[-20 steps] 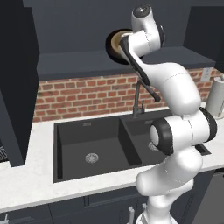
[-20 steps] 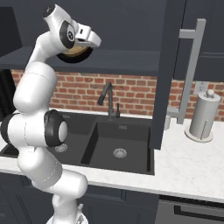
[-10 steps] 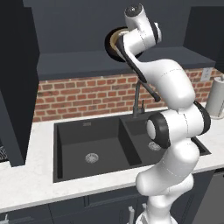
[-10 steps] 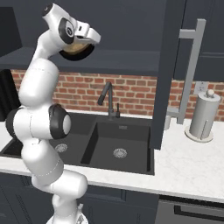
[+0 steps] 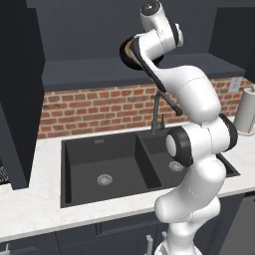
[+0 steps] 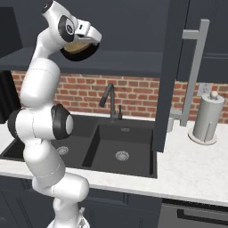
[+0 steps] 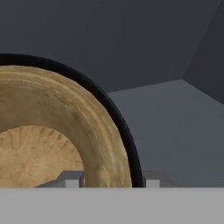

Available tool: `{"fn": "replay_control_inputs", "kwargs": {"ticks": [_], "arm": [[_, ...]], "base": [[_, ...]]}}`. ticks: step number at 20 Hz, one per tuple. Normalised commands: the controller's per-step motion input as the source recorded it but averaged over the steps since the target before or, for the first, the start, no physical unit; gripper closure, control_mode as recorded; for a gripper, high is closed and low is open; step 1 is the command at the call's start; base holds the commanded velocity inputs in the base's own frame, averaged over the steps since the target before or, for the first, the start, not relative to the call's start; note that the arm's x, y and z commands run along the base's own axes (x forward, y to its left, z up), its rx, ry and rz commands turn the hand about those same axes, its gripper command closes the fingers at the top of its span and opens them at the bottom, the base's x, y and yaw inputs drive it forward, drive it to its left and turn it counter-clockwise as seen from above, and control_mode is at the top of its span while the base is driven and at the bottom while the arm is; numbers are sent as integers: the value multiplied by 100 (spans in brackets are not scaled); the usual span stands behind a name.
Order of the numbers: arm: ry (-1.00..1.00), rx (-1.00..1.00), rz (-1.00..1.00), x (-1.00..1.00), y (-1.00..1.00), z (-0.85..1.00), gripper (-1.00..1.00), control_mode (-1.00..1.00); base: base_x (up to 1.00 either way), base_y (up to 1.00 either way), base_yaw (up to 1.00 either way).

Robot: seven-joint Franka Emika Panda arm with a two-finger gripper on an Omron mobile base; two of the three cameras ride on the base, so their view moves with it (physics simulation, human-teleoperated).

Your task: Pick up the bowls on the counter and stack them on top of one another in the open cabinet. Place the smaller bowl on top of the larger bowl.

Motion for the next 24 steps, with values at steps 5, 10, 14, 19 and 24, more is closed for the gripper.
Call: {"fn": "replay_control_inputs", "kwargs": {"ticks": [5,10,14,19,24], "arm": [[0,0,0,0,0,0,-100,-100],[-6,0,0,-14,0,9,-100,-100],[-18,0,0,-82,0,16,-100,-100],[-18,0,1,-100,0,0,-100,-100],[-12,0,2,-100,0,0,-100,-100]], "base": [[0,0,0],[0,0,0],[0,0,0],[0,0,0],[0,0,0]]}}
